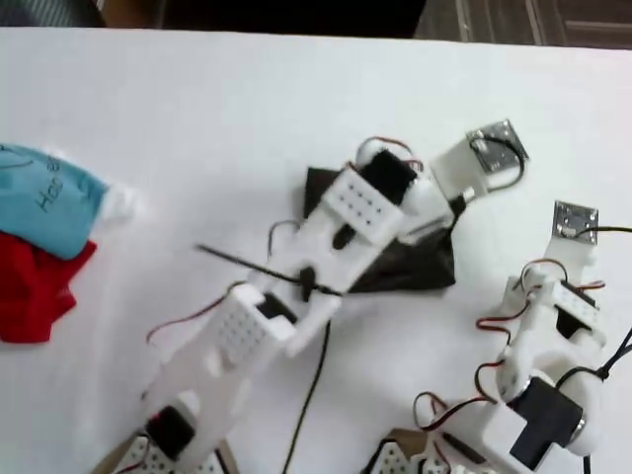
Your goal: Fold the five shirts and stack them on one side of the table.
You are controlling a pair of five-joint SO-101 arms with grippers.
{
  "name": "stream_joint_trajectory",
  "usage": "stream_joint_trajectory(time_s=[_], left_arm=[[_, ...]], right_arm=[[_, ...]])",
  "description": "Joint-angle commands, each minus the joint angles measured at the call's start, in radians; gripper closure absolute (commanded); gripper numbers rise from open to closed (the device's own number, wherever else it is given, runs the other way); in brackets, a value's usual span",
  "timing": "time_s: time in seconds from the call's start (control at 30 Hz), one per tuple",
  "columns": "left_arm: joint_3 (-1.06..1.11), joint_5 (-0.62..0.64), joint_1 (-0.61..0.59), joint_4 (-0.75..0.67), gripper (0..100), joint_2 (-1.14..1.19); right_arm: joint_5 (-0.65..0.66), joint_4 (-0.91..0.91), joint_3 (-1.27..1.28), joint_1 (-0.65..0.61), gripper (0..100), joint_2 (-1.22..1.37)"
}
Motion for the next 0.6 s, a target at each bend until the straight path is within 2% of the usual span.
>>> stream_joint_trajectory(time_s=[0.0,0.07,0.13,0.27,0.33,0.4,0.47,0.57], left_arm=[[-0.255,-0.015,-0.121,0.127,79,-0.023],[-0.318,-0.009,-0.23,0.137,87,-0.028],[-0.298,-0.006,-0.345,0.137,99,-0.048],[-0.159,0.129,-0.566,0.14,97,-0.08],[-0.048,0.14,-0.641,0.141,97,-0.106],[0.079,0.14,-0.69,0.141,97,-0.144],[0.22,0.137,-0.724,0.14,97,-0.204],[0.424,0.107,-0.753,0.137,97,-0.325]], right_arm=[[-0.002,0.002,-0.037,-0.013,91.1,0.002],[-0.002,-0.001,-0.035,-0.013,91.6,0.002],[0.0,-0.001,-0.035,-0.015,96.5,0.002],[0.0,-0.001,-0.034,-0.018,98.0,0.002],[0.005,0.002,-0.038,-0.022,97.8,0.001],[0.071,0.022,-0.061,-0.061,97.8,-0.005],[0.117,0.171,-0.169,-0.125,97.8,0.004],[0.114,0.475,-0.425,-0.251,97.8,0.041]])
